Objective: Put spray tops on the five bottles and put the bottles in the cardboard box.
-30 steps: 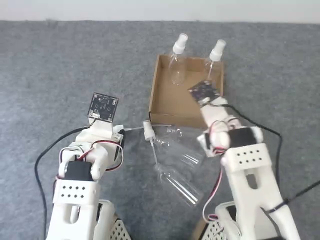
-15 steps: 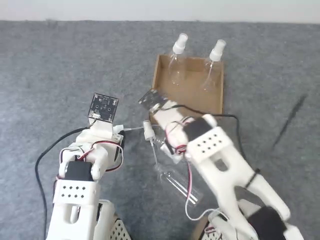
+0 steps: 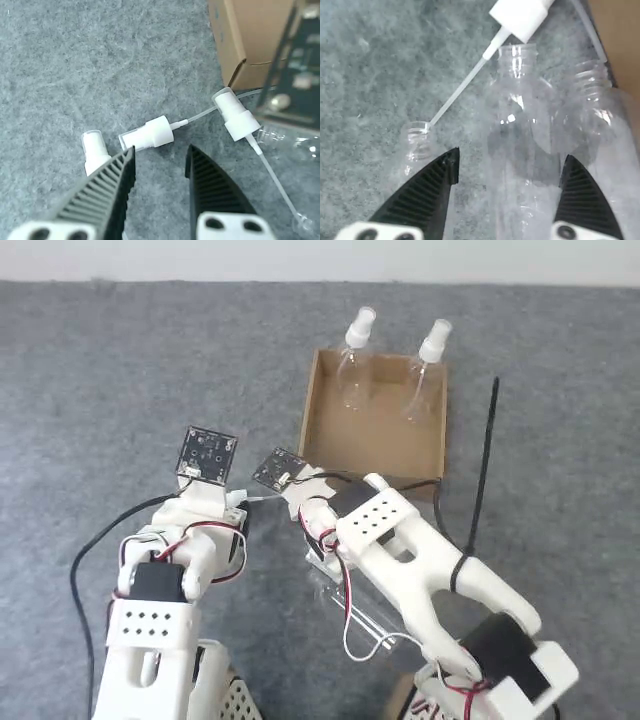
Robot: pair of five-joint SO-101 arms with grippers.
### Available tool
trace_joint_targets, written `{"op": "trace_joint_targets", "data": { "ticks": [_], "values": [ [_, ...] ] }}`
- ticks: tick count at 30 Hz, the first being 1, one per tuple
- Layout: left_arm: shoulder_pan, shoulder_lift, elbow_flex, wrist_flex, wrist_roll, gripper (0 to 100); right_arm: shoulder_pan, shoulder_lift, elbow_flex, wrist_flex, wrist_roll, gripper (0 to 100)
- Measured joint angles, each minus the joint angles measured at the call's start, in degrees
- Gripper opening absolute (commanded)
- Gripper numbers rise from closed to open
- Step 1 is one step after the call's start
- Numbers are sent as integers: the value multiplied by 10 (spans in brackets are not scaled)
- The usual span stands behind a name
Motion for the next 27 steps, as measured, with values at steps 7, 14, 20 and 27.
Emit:
{"op": "trace_joint_targets", "data": {
  "ticks": [7, 14, 20, 27],
  "values": [
    [0, 0, 0, 0, 0, 152, 2, 9, 0, -9, -4, 122],
    [0, 0, 0, 0, 0, 152, 3, 7, 18, -32, -4, 108],
    [-22, 0, 0, -7, 0, 152, 3, -45, 19, 29, -4, 108],
    [-39, 0, 0, -25, 0, 152, 91, -183, 19, 92, -3, 108]
  ]
}}
